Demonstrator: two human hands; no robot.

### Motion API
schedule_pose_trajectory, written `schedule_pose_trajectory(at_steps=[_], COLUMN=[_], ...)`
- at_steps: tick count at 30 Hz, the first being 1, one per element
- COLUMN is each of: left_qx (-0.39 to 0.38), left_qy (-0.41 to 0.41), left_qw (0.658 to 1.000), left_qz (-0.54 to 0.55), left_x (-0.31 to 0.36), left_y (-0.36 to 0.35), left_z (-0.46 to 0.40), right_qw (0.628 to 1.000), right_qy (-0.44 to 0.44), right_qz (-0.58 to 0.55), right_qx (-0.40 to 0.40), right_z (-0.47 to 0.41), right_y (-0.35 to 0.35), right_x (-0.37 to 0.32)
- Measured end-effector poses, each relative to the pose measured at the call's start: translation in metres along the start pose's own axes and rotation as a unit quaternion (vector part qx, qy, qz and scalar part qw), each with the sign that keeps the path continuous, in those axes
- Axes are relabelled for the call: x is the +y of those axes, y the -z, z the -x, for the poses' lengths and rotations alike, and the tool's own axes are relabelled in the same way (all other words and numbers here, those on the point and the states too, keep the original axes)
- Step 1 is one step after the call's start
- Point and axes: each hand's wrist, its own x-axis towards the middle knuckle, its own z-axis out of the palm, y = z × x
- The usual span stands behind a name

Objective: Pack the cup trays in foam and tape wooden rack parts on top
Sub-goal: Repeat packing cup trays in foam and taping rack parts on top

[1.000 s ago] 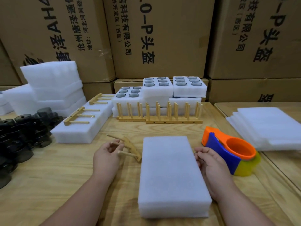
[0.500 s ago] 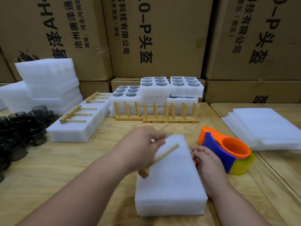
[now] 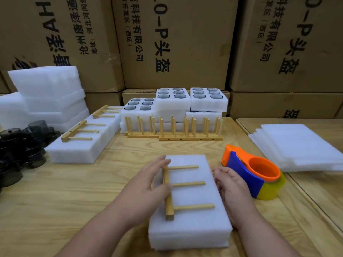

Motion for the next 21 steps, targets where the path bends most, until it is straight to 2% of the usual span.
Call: schedule_pose_trajectory(at_steps=[2,4,11,15,21], left_qx=[-0.051,-0.059,-0.108,-0.109,-0.101], left_qy=[-0.006,-0.006,-0.022,-0.036,-0.041], left_qw=[0.999,0.998,0.984,0.973,0.97], left_qz=[0.008,-0.006,-0.141,-0.201,-0.216], left_x=[-0.006,-0.006,0.01,0.013,0.017], left_y=[-0.004,-0.007,-0.014,-0.016,-0.021], left_z=[0.007,0.007,-0.009,-0.016,-0.024], right_qw=[1.0,0.999,0.997,0.997,0.997], right_qy=[-0.003,0.001,0.021,0.018,0.007], right_qz=[0.013,0.029,0.07,0.076,0.076], right_qx=[-0.026,-0.031,-0.014,-0.014,-0.016], right_z=[0.002,0.003,0.001,0.001,0.001], right_y=[-0.001,-0.001,0.0,0.0,0.0], right_x=[0.0,0.0,0.002,0.002,-0.001])
